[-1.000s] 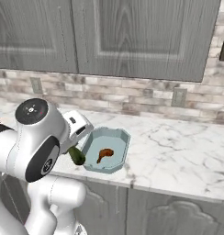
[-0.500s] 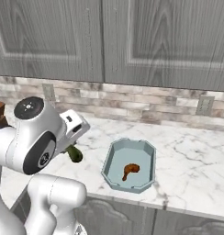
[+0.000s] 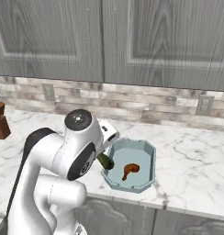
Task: Place one squash and one chicken drumstick in each tupperware on the nearby counter, to pack two identical lunches.
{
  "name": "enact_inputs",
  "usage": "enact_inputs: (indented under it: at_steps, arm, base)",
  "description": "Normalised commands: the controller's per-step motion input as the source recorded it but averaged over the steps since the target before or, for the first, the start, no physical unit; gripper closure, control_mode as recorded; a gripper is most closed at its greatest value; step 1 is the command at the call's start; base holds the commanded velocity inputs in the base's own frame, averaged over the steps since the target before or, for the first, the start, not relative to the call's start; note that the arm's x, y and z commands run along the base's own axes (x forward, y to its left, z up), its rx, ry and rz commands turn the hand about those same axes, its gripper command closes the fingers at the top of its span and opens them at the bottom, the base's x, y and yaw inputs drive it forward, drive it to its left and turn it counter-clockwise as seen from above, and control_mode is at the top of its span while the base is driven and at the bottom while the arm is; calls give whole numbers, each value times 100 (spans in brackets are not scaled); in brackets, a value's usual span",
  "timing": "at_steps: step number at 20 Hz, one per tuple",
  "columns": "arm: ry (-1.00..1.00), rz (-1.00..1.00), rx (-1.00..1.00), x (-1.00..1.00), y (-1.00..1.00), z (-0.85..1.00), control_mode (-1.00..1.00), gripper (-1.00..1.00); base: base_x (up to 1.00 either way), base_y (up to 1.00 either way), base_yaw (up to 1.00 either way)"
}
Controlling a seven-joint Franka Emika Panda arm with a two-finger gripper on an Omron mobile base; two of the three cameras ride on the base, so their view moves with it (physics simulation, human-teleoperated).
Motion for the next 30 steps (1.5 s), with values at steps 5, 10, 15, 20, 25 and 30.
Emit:
enact_inputs:
  at_steps: [5,10,15,20,25,30]
  arm:
    - [-7,14,0,50,-45,-35,-100,100]
    - [-1,2,1,43,-3,-27,-100,100]
    - [9,-23,8,34,2,-10,-100,100]
    - [19,-39,17,39,1,-9,-100,100]
    - [11,-35,18,36,0,-36,-100,100]
    - [1,-32,14,7,0,-51,-100,100]
  base:
    - [0,0,0]
    - [0,0,0]
    - [0,0,0]
    - [0,0,0]
    - [0,0,0]
    - [0,0,0]
